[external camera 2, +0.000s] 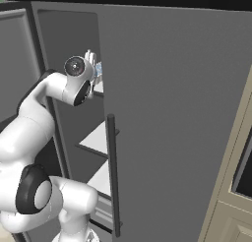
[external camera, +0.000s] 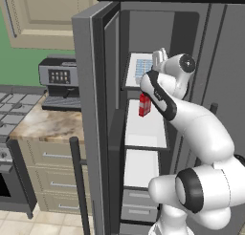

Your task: Open the freezer door, pick up the ice cube tray from the freezer, and place it on the dining counter.

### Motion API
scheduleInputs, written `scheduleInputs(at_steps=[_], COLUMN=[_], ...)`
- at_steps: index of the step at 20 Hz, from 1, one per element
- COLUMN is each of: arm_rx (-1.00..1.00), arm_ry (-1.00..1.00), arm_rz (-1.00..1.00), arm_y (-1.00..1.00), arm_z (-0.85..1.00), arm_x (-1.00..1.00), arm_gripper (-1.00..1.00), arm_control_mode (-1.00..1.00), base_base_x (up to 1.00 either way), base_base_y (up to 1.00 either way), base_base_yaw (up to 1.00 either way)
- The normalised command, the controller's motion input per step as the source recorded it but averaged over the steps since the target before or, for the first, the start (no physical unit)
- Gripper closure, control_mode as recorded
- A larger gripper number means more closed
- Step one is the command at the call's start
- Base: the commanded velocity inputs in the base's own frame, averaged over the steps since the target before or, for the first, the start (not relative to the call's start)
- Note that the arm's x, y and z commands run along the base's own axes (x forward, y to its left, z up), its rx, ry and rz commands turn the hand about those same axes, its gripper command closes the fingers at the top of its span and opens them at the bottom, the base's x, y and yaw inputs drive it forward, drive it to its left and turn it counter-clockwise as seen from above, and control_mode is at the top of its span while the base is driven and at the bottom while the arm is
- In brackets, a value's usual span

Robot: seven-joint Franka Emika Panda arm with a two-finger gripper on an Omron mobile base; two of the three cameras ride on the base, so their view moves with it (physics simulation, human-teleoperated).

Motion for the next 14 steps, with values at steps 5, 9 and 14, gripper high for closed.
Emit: scheduleInputs(at_steps=[5, 9, 14], arm_rx=[0.00, 0.00, 0.00], arm_ry=[0.00, 0.00, 0.00], arm_rz=[0.00, 0.00, 0.00], arm_y=[0.00, 0.00, 0.00], arm_z=[0.00, 0.00, 0.00], arm_x=[0.00, 0.00, 0.00], arm_gripper=[1.00, 1.00, 1.00], arm_control_mode=[-1.00, -1.00, -1.00], base_base_x=[0.00, 0.00, 0.00], base_base_y=[0.00, 0.00, 0.00], base_base_yaw=[0.00, 0.00, 0.00])
